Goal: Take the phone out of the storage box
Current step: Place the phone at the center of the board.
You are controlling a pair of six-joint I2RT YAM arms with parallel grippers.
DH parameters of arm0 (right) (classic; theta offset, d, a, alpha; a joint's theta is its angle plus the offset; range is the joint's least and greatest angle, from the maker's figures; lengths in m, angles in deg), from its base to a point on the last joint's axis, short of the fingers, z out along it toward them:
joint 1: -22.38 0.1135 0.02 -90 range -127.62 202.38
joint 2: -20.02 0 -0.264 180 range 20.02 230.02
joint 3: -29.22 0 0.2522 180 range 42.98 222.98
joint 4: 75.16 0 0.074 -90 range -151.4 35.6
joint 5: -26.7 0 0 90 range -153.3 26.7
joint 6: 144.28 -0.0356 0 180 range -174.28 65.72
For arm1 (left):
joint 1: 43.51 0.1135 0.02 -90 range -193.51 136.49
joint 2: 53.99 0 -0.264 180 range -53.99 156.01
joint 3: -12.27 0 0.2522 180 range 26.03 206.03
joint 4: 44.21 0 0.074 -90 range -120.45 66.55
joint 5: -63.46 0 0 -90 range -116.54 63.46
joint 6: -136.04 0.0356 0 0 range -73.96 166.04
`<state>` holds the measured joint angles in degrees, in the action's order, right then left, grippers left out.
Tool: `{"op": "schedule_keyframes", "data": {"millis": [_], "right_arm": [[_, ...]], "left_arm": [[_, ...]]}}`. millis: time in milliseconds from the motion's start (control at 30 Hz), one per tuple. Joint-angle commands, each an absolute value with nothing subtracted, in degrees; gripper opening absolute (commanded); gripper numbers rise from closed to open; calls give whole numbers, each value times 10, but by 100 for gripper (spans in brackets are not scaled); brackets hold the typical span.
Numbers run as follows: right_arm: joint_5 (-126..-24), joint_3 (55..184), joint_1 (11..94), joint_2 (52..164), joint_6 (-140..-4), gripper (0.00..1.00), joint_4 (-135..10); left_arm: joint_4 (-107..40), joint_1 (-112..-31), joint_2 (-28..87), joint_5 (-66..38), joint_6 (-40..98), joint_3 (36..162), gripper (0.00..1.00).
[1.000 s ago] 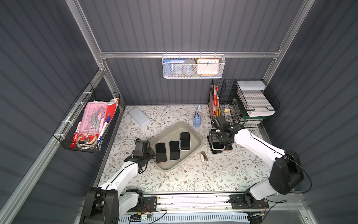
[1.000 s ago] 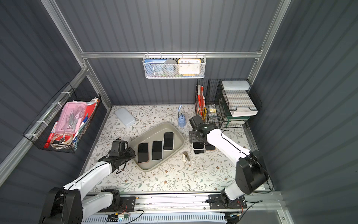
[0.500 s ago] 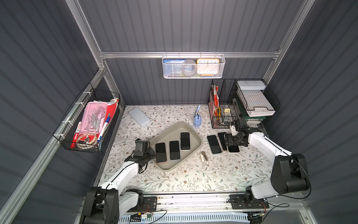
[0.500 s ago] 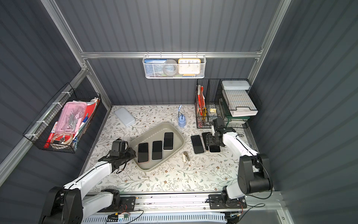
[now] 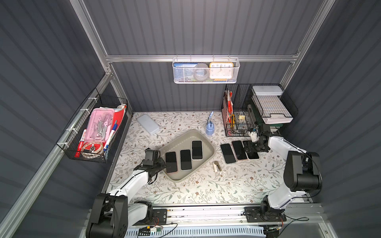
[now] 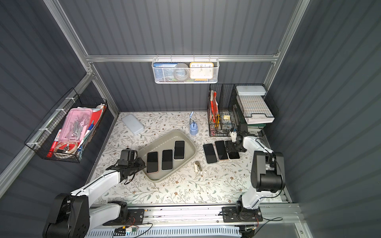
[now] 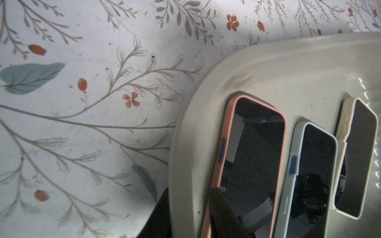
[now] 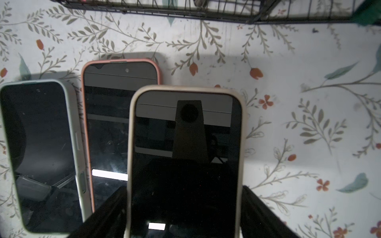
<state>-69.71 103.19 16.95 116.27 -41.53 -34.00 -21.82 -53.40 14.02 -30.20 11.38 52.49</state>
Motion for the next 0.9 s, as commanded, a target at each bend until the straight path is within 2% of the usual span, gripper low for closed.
{"op": "schedule_keyframes", "data": {"millis": [0,300,533,867], "right_arm": [[-697,1056,156,1178,-395,52,-372],[-689,1091,146,1223,-384,53,-375],[-687,1124,146,1257,-375,64,-357],[-692,1165,146,1297,-373,70,-300]], "left_arm": [[-218,-538,145,-294,126,535,33],[-217,-538,153,-294,126,539,33],[-217,-538,152,-294,125,540,33],[-215,-538,147,-295,125,537,33]]}}
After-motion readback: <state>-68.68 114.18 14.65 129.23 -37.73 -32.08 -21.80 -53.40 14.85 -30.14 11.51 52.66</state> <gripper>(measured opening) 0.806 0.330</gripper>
